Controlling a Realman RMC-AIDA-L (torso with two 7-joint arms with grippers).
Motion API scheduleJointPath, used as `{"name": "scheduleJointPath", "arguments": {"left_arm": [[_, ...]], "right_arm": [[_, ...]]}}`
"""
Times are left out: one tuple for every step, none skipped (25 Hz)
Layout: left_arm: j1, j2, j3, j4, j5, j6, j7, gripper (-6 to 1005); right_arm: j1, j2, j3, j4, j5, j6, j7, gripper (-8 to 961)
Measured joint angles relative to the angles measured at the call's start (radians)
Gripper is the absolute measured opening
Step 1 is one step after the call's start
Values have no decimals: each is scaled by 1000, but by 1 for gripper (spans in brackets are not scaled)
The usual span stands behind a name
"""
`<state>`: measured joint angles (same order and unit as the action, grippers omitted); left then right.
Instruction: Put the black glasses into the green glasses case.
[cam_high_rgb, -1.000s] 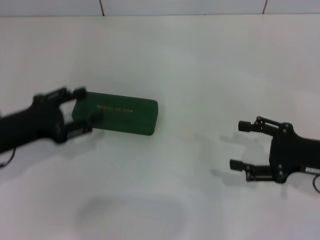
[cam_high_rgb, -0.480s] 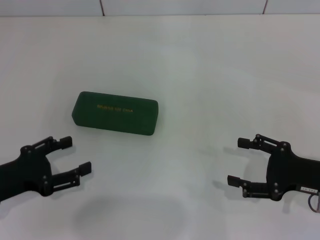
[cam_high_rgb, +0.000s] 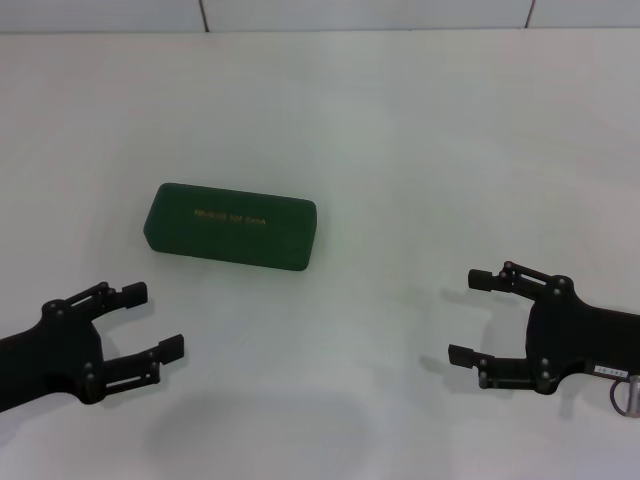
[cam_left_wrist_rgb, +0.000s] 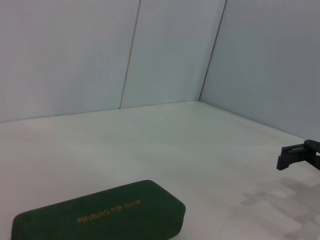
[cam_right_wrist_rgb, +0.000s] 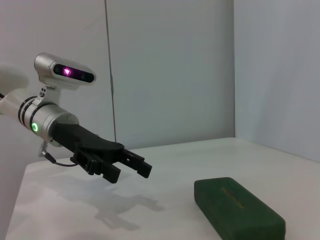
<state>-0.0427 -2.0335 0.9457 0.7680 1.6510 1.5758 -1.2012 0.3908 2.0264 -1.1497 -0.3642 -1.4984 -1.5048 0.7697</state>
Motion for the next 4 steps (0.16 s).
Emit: {"name": "scheduleJointPath", "arguments": {"left_arm": [[-1,0,0,0,0,0,0,872],[-3,1,-1,0,0,0,0,872],[-4,2,-1,-2,1,1,0,872],[-5,3,-1,-2,1,1,-1,872]], "right_arm": [[0,0,0,0,0,0,0,875],[0,0,1,0,0,-1,0,875],[0,0,1,0,0,-2,0,875],[0,0,1,0,0,-3,0,875]]}}
